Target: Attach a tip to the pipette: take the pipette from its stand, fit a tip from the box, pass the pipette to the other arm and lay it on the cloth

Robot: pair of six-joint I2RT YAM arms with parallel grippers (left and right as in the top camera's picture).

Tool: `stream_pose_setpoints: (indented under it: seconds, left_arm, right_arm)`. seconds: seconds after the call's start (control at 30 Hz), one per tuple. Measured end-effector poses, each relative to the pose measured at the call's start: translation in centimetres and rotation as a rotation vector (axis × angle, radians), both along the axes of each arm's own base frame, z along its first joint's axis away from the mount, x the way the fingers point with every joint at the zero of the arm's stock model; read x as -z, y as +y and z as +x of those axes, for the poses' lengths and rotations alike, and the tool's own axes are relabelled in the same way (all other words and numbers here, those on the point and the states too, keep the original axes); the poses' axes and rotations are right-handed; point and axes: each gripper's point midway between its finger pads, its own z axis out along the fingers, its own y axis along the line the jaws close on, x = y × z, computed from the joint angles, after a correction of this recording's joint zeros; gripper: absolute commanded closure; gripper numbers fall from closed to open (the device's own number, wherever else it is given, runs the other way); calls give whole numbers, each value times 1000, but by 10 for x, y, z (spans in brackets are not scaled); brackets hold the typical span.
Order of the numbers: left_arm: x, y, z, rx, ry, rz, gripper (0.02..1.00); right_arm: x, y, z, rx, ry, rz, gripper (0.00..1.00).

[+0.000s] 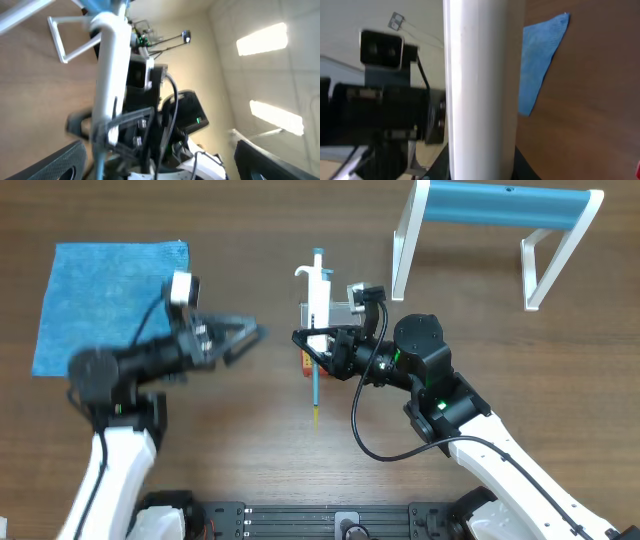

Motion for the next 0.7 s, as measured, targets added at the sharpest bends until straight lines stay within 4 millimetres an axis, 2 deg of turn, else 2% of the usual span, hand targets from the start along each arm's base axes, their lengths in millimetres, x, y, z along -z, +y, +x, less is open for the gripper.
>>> stream_pose_setpoints:
  seconds: [0.13, 0.23, 0.3, 0.47, 0.7]
  left_arm:
    - [-9, -1, 45, 111, -73, 65, 64]
    - [-3, -7, 65, 163, -98, 81, 62]
    - [-1, -19, 67, 203, -103, 81, 62]
    - [-2, -53, 52, 299, -141, 77, 62]
    - [-5, -64, 52, 288, -168, 66, 64]
  right_arm:
    - [-25, 6, -8, -67, -88, 71, 919]
    - [-31, 7, -11, -90, -103, 90, 919]
    - [-31, 8, -13, -99, -96, 94, 919]
    - [-32, 8, -13, -98, -81, 101, 919]
    - [-32, 8, -13, -98, -81, 101, 919]
